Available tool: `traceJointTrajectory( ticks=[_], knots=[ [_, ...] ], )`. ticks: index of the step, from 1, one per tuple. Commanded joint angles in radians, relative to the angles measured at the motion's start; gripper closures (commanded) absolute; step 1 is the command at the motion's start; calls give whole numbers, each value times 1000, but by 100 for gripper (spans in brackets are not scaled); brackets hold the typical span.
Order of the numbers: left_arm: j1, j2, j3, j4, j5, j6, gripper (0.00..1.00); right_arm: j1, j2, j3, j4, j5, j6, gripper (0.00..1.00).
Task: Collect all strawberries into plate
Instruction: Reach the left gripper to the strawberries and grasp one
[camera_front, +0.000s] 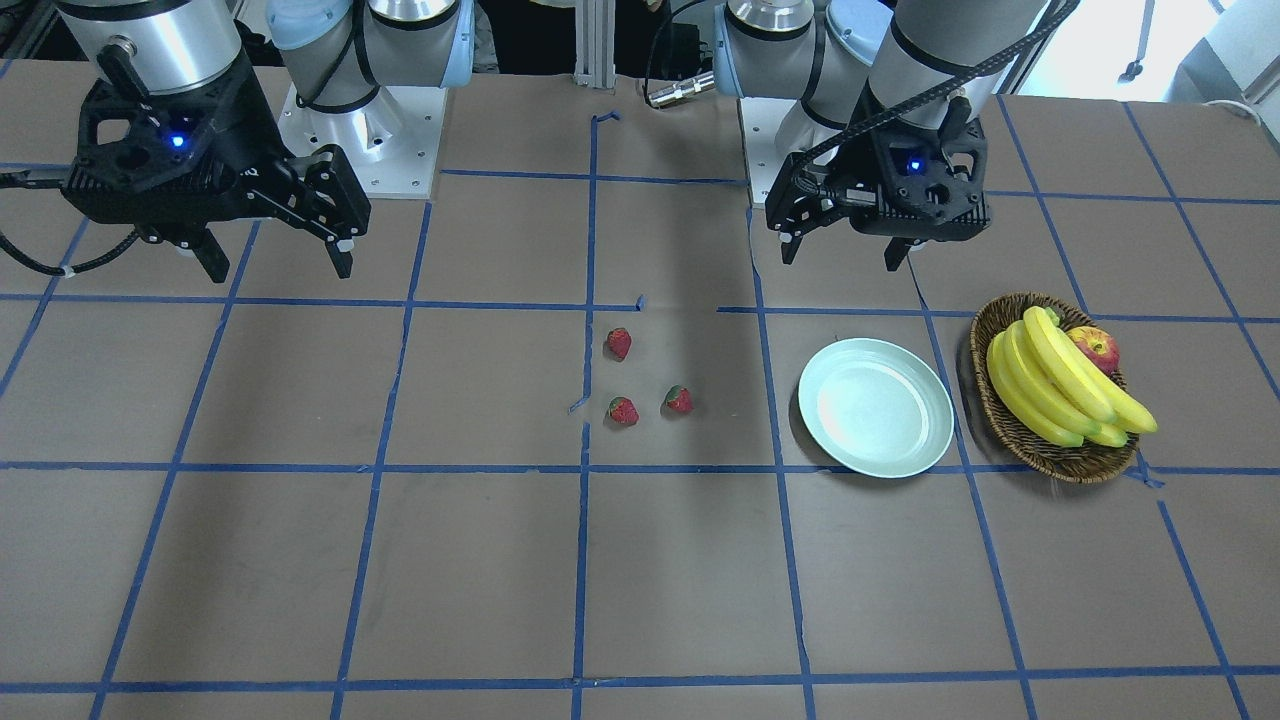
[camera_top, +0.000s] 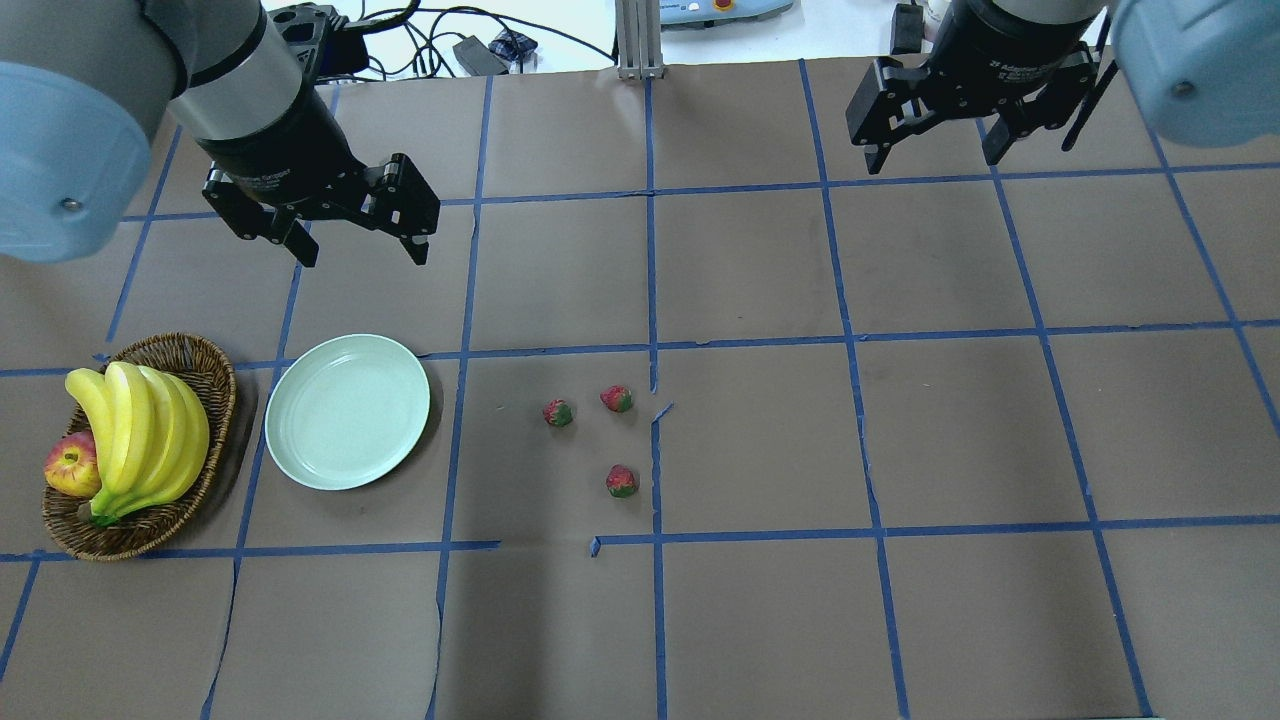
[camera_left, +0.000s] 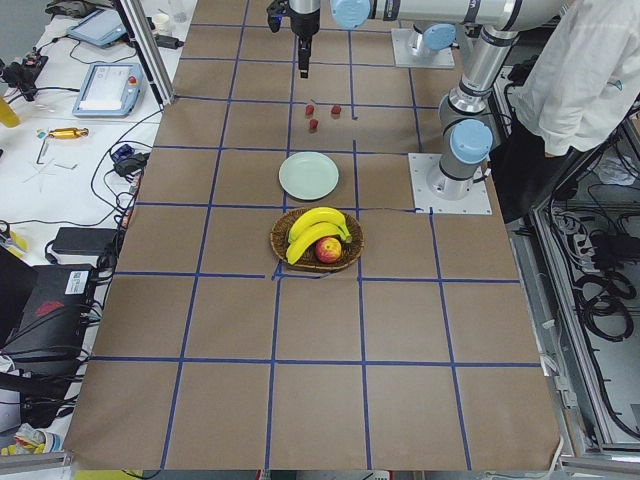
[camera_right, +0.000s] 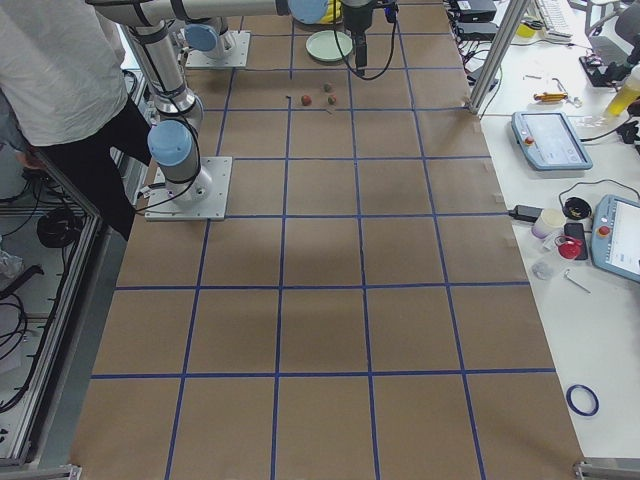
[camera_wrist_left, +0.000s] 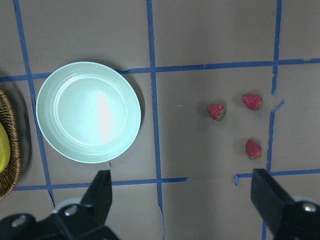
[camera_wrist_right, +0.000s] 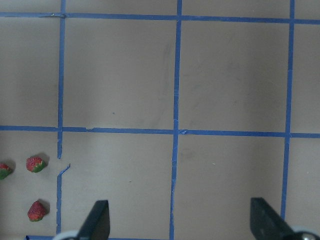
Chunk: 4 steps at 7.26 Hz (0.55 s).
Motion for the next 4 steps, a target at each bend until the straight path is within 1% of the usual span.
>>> traceJointTrajectory(
  ticks=[1,2,3,4],
  knots=[
    [-21,-58,-46,47,-25,-25,0,0,0,10,-1,-2,2,0],
    [-70,-88,-124,195,-7,-46,0,2,0,10,0,0,7,0],
    [-97,-114,-196,285,41,-59,0,2,0,10,2,0,7,0],
    [-101,-151,-258,393,2,-98,0,2,2,10,3,1,8,0]
  ],
)
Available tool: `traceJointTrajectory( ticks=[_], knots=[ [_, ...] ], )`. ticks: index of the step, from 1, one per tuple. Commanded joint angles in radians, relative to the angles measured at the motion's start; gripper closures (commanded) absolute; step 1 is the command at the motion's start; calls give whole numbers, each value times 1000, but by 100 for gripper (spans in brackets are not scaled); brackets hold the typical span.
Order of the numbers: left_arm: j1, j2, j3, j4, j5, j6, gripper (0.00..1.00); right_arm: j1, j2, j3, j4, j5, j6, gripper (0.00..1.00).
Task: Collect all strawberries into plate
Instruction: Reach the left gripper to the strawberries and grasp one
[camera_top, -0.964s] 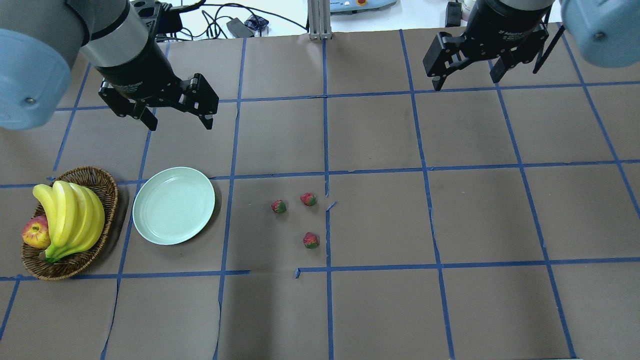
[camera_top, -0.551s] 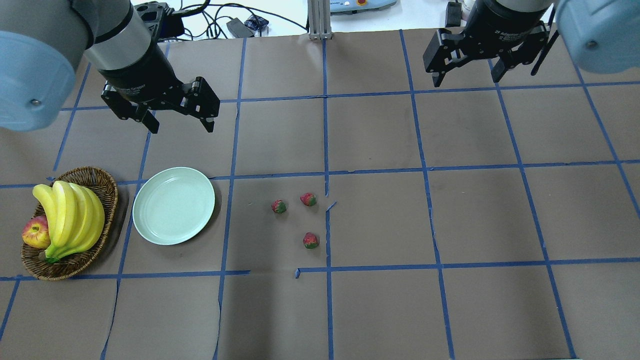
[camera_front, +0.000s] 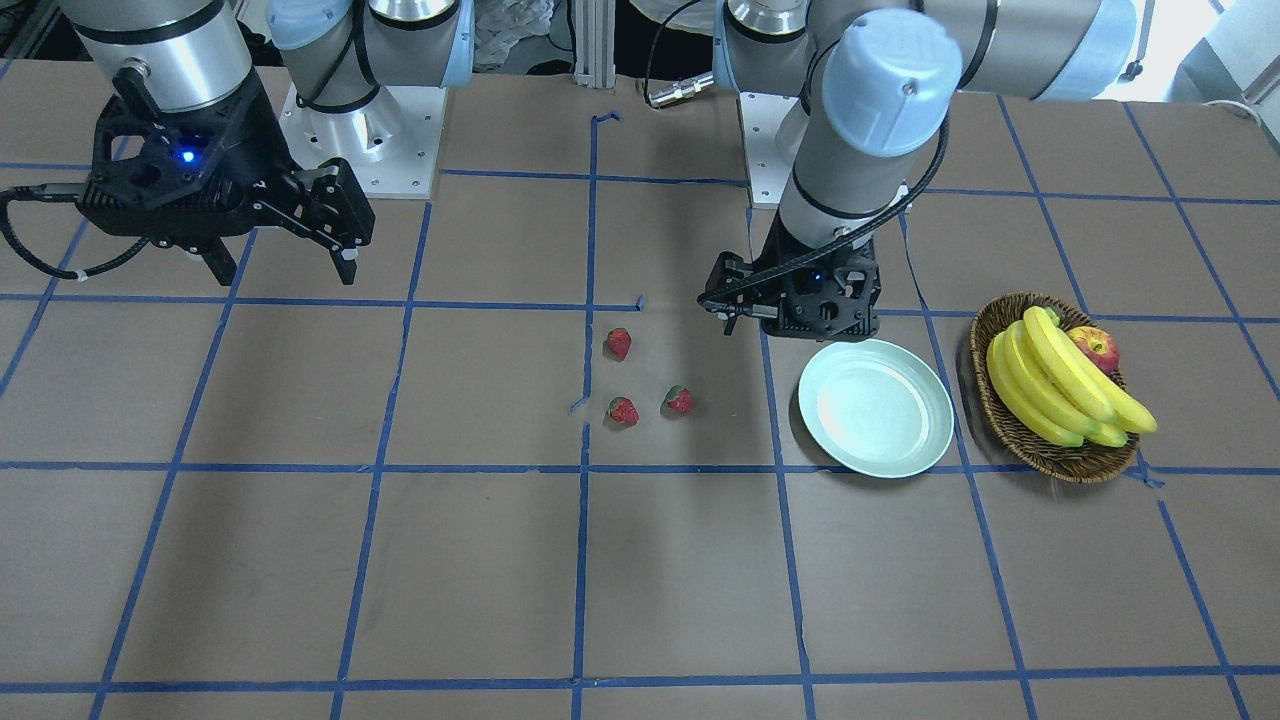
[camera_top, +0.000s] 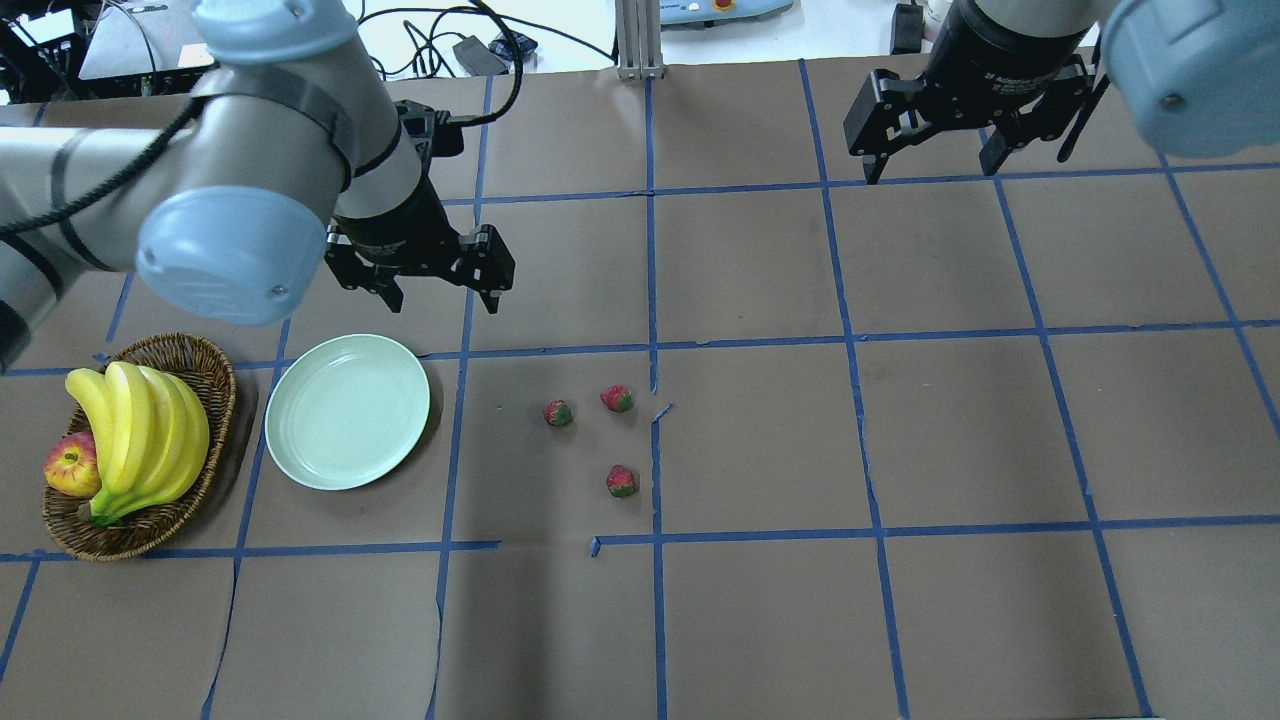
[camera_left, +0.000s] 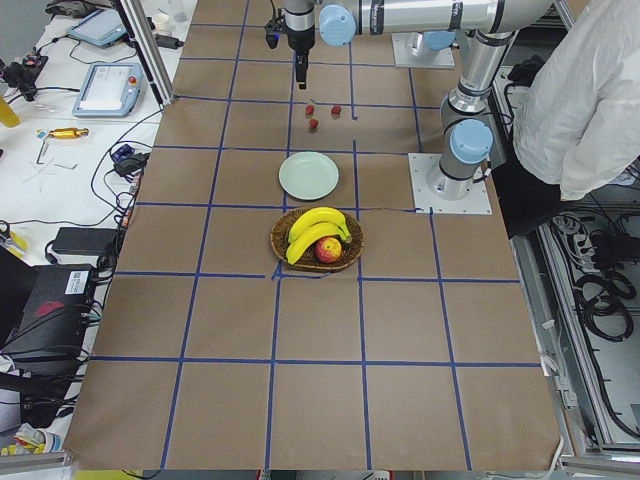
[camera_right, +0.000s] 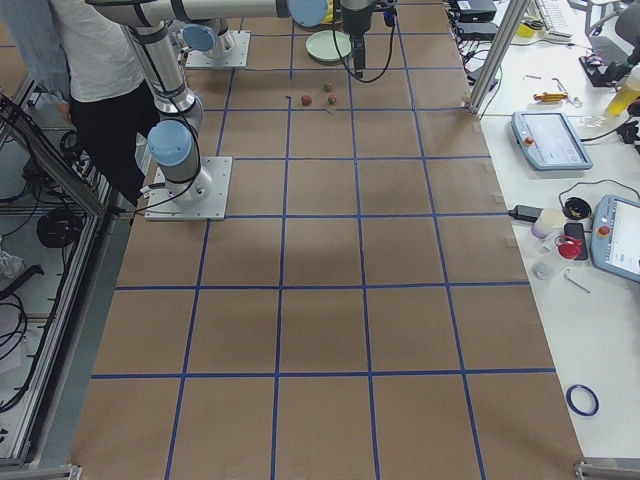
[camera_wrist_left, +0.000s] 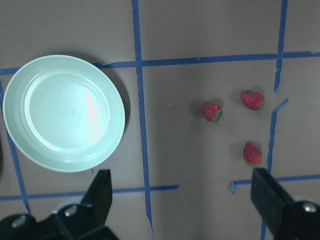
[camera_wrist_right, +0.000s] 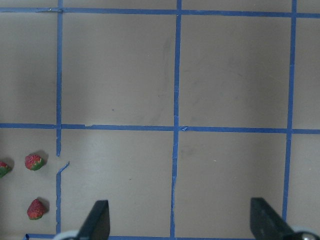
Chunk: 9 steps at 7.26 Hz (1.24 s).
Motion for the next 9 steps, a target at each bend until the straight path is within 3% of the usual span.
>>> traceJointTrajectory(
  ticks=[1,2,3,4,7,8,9],
  knots=[
    [-19,-87,-121,249,-103,-78,0,0,1,0,3,0,2,0],
    [-26,-130,-144,265,-101,-89,14,0,1,2,5,0,0,0],
    [-42,-170,-167,315,-89,-112,20,0,1,8,5,0,2,0],
    [-68,-210,-175,355,-11,-171,19,0,1,18,5,0,2,0],
    [-132,-277,-198,449,-4,-241,19,0,3,26,3,0,2,0],
    [-132,-282,-202,455,5,-238,27,0,3,26,3,0,2,0],
    [-132,-290,-202,455,4,-238,42,0,3,26,3,0,2,0]
  ],
)
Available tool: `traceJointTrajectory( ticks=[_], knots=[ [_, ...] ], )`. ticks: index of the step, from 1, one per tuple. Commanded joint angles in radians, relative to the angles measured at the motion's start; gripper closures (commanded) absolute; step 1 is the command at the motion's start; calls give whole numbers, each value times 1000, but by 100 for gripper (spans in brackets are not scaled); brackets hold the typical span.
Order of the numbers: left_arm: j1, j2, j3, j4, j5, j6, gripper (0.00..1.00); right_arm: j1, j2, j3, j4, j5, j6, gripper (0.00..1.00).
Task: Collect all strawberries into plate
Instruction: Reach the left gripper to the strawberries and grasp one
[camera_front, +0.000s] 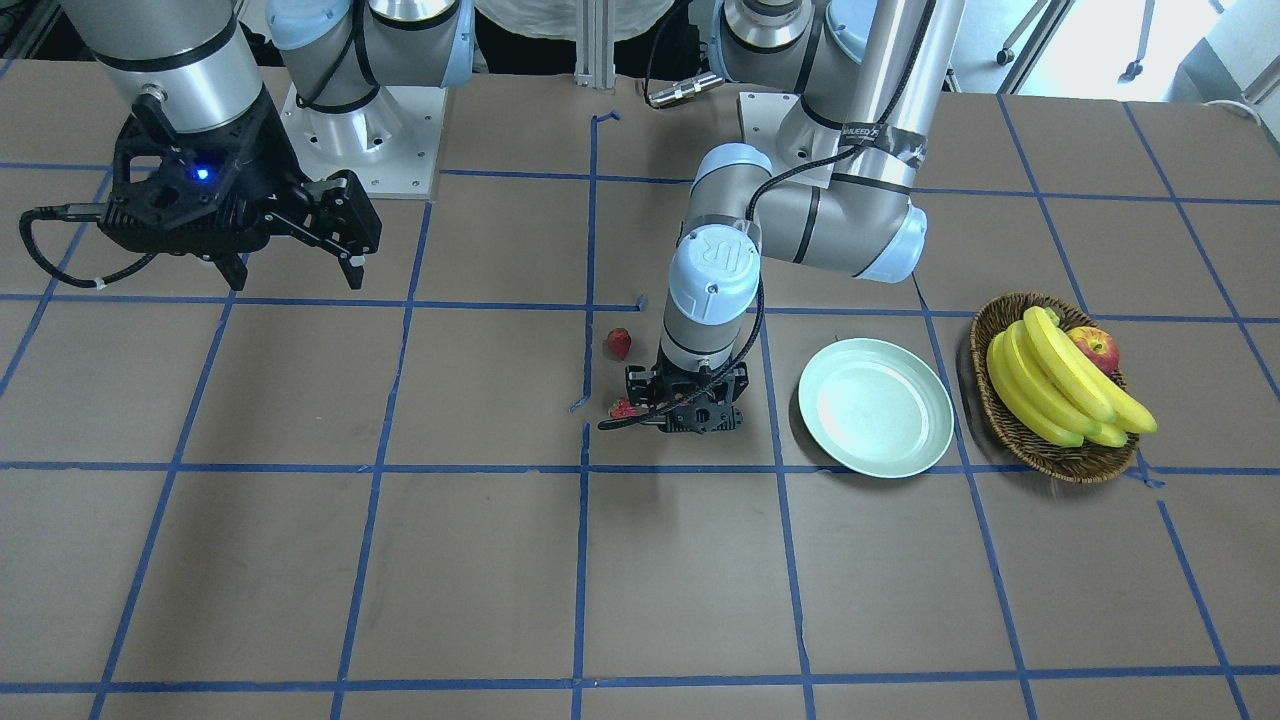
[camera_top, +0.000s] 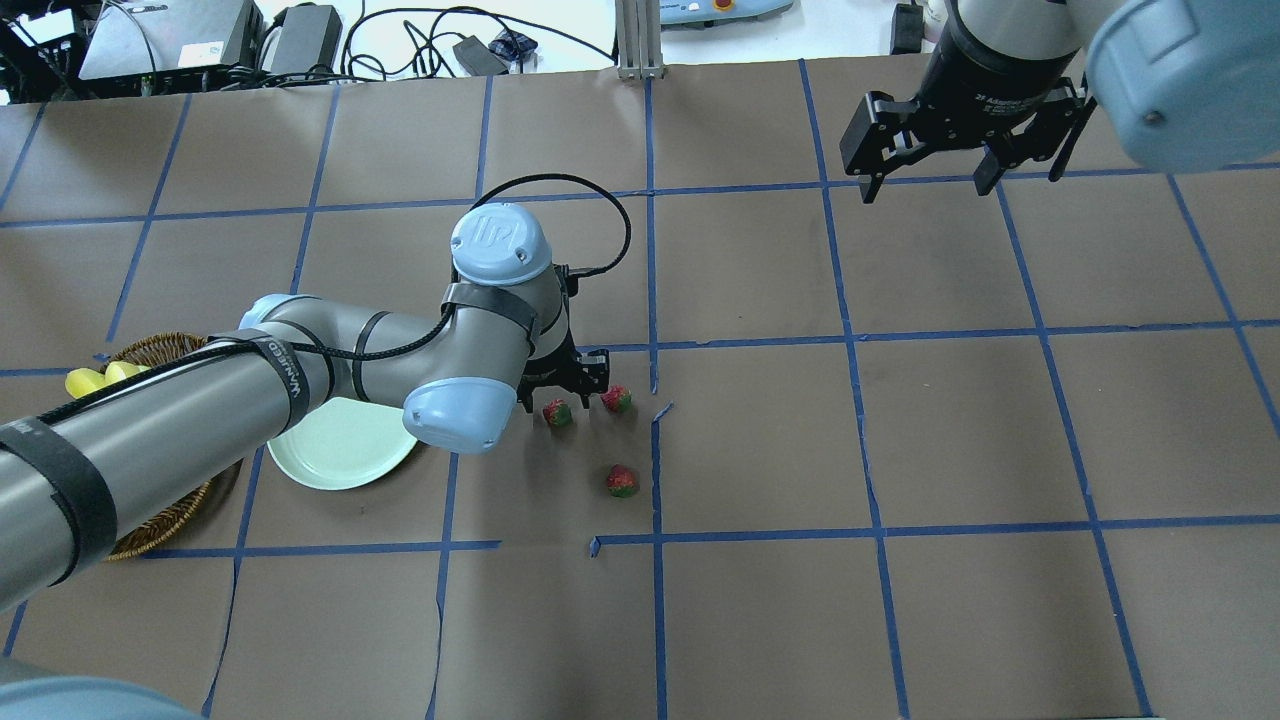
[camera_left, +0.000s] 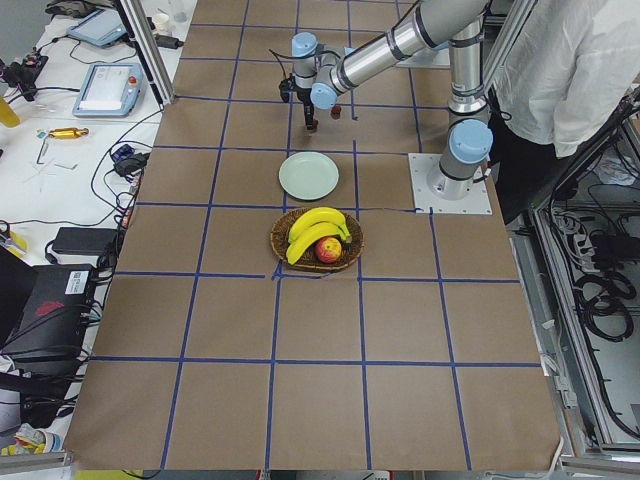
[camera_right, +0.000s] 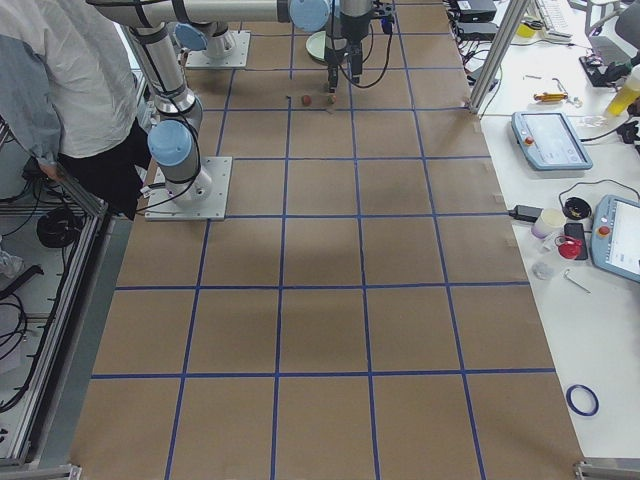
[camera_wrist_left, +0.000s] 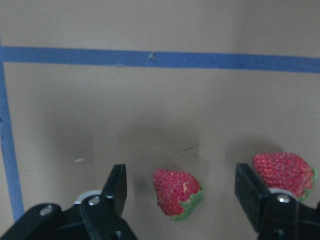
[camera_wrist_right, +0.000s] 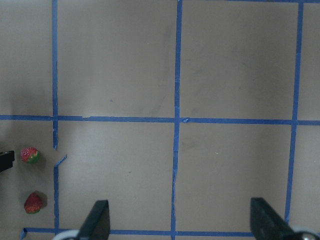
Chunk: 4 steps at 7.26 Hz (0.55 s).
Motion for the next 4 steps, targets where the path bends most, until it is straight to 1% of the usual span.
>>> traceJointTrajectory(
  ticks=[1,2,3,4],
  knots=[
    [-2,-10,-2,4,2,0,55,0,2,1,0,-2,0,0],
    [-2,-4,-1,-1,2,4,76,0,3,1,0,0,0,0],
    [-2,7,6,-6,4,6,87,0,3,1,0,-2,-2,0],
    [11,30,10,-9,31,36,87,0,3,1,0,0,0,0]
  ],
)
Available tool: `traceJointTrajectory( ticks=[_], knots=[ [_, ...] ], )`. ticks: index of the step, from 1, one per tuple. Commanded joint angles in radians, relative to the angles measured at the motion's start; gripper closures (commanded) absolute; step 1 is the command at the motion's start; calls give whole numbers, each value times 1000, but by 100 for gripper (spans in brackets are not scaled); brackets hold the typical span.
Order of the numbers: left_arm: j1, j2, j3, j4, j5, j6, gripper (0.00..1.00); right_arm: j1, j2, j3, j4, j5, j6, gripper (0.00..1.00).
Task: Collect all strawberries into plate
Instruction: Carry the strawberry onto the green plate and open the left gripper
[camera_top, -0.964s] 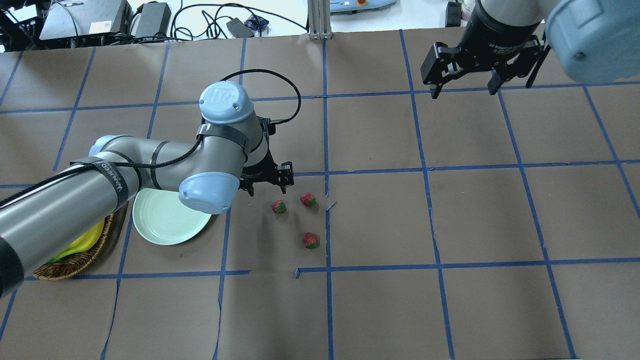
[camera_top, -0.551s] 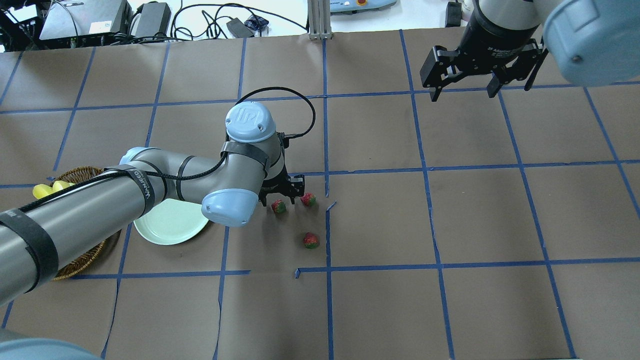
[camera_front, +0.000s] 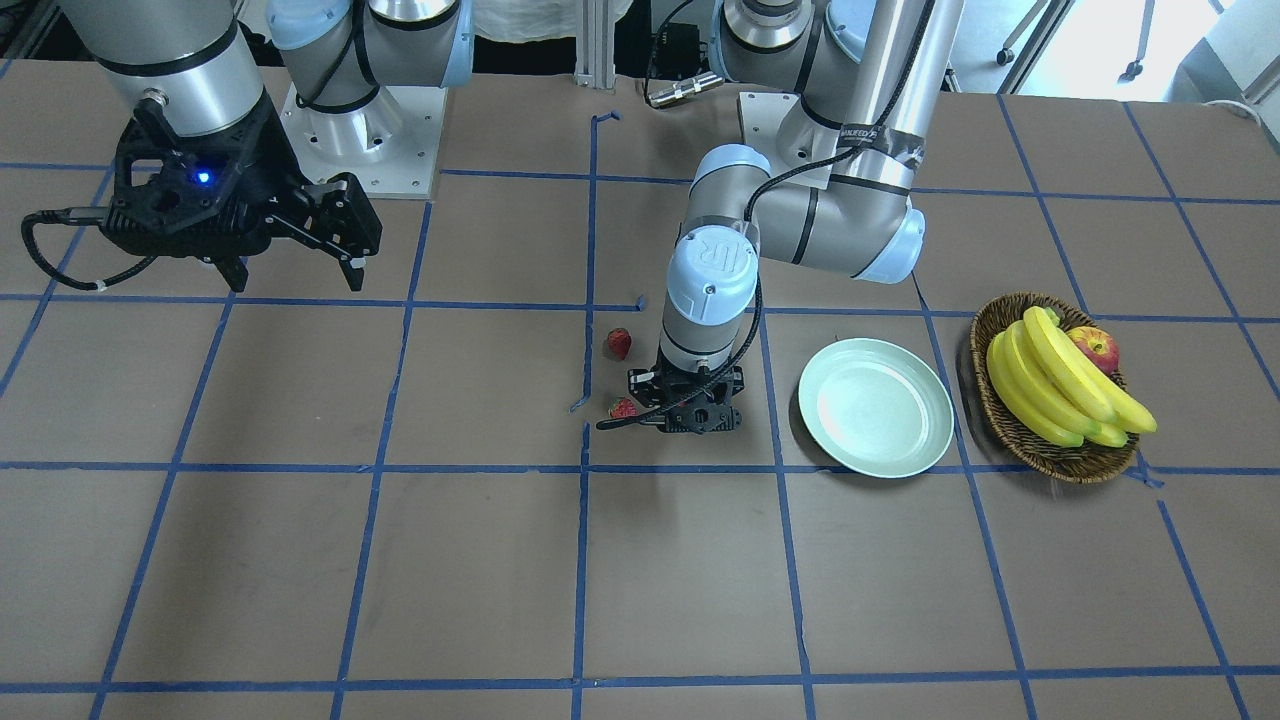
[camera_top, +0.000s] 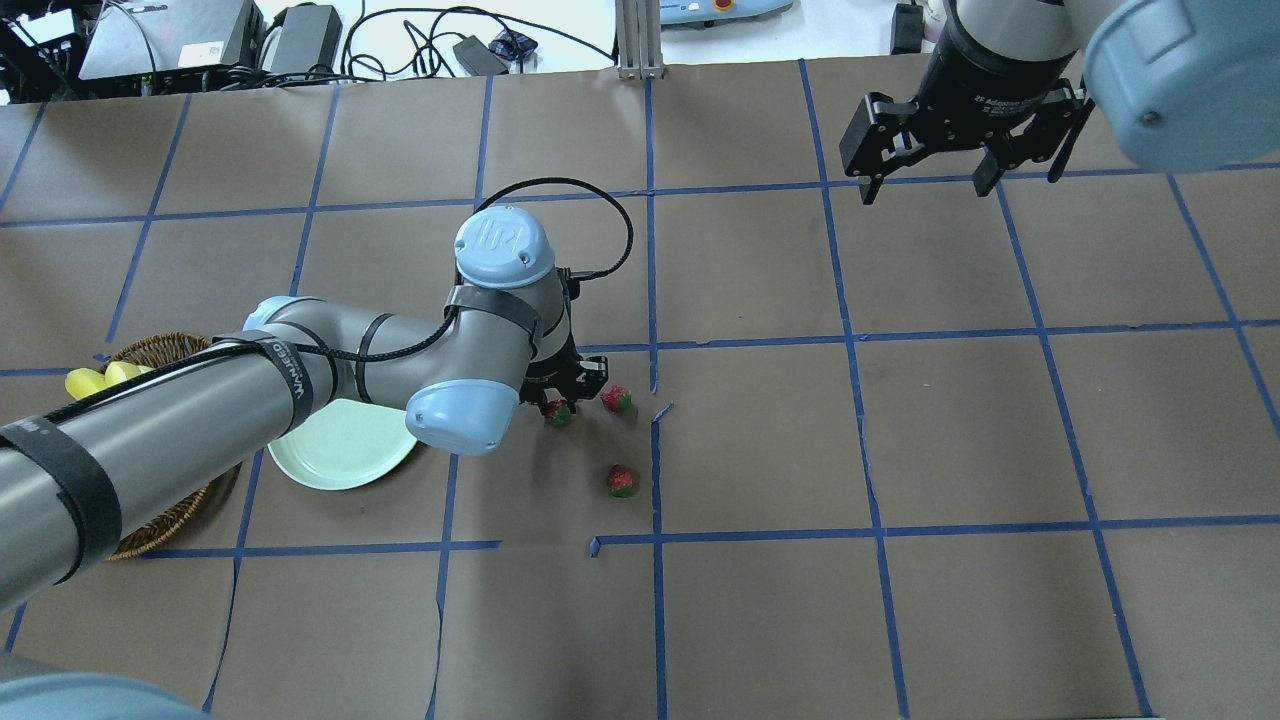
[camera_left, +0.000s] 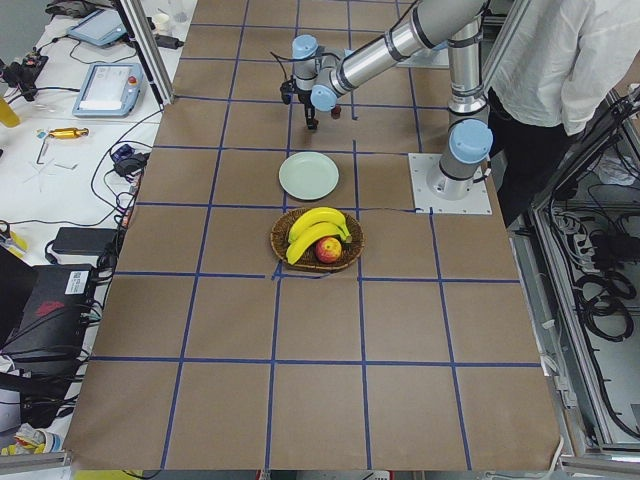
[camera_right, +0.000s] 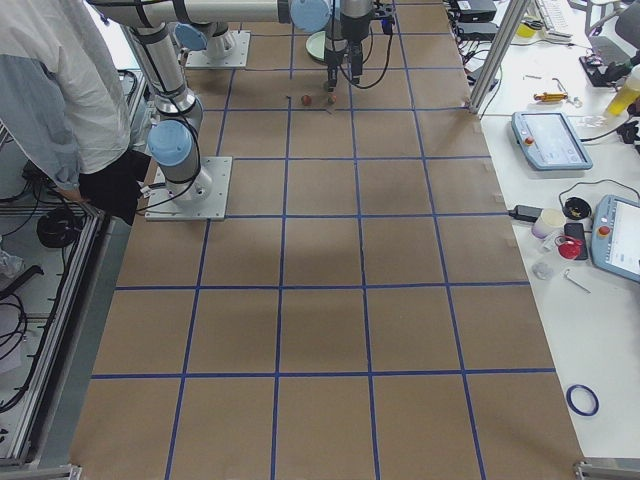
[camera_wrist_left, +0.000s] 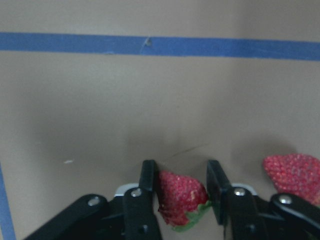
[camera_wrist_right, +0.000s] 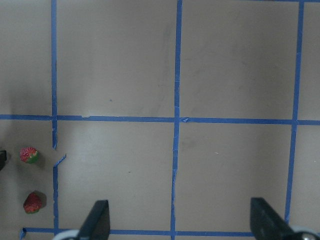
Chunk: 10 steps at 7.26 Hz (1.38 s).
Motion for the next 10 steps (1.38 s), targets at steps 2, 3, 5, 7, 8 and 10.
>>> traceJointTrajectory(
  ticks=[2,3,5,7,8,10],
  knots=[
    [128,63,10,-70,126,111,84,0,0,0,0,1,1,0],
    [208,86,0,-76,129,245,83,0,0,0,-2,-2,-1,0],
    [345,120,-83,-63,196,404,81,0,-1,0,0,-1,1,0],
    [339,121,-102,-66,136,408,0,0,-1,0,0,-2,-1,0],
    [330,134,-97,-58,112,394,0,0,-1,0,0,-1,1,0],
    [228,140,-44,-54,2,231,0,0,-1,0,0,-1,1,0]
  ],
)
